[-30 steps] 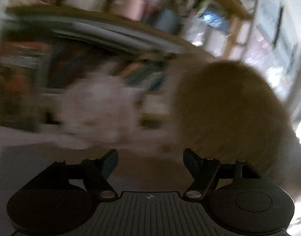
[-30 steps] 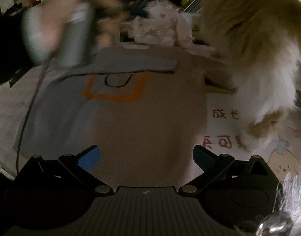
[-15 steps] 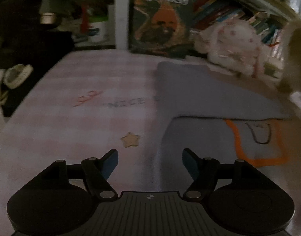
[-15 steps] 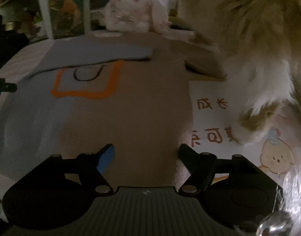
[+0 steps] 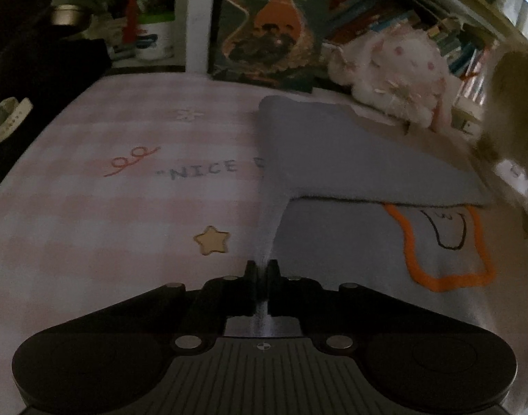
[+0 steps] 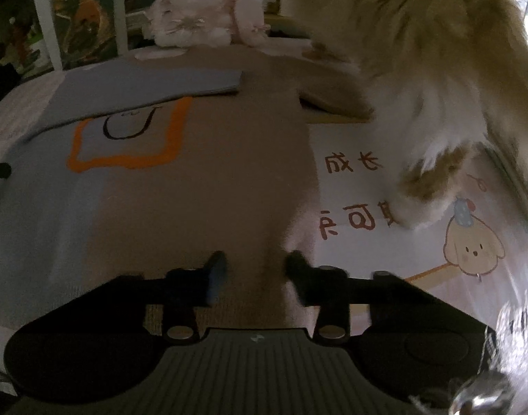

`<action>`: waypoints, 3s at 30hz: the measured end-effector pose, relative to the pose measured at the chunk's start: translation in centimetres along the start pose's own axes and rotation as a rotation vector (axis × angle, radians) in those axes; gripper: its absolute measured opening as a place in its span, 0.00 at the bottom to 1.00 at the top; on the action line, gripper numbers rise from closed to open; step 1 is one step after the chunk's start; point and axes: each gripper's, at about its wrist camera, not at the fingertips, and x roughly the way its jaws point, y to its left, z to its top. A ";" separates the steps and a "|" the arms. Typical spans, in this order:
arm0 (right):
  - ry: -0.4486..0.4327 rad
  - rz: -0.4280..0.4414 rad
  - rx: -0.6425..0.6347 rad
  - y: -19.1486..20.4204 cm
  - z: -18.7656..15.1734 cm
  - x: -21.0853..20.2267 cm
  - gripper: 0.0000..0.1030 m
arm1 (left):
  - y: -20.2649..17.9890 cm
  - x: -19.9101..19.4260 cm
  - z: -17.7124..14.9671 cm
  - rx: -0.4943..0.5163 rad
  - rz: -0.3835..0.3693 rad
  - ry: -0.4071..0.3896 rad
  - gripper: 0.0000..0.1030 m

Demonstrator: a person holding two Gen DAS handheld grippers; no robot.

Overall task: Fold clothes
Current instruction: 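Grasp the beige sleeve with the right tool and fold it across the body, then open the right tool to release the beige sleeve and lift away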

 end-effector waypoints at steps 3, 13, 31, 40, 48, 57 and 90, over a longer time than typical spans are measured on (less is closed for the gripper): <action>-0.003 0.005 0.015 -0.2 -0.1 -0.1 0.17 | 0.8 -0.3 0.2 -0.025 -0.012 -0.006 0.04; 0.008 0.008 0.097 -0.5 -0.4 0.0 0.53 | 1.7 -0.8 0.0 -0.027 -0.041 -0.015 0.05; 0.007 0.097 -0.049 4.8 -0.3 -0.3 0.11 | 7.5 -2.8 -1.5 -0.096 0.040 -0.026 0.04; 0.014 0.091 -0.078 7.4 -0.8 -0.5 0.11 | 9.1 -2.8 -1.5 -0.088 0.010 -0.045 0.05; -0.002 0.055 -0.053 8.0 -1.5 -0.8 0.11 | 9.8 -2.4 -1.7 -0.093 -0.021 -0.035 0.05; -0.001 0.008 -0.043 8.0 -2.0 -1.3 0.11 | 10.3 -2.3 -1.9 -0.084 -0.049 -0.047 0.06; -0.058 0.014 0.131 -9.2 2.5 -0.4 0.71 | -7.4 -4.5 -2.5 0.073 0.109 -0.096 0.78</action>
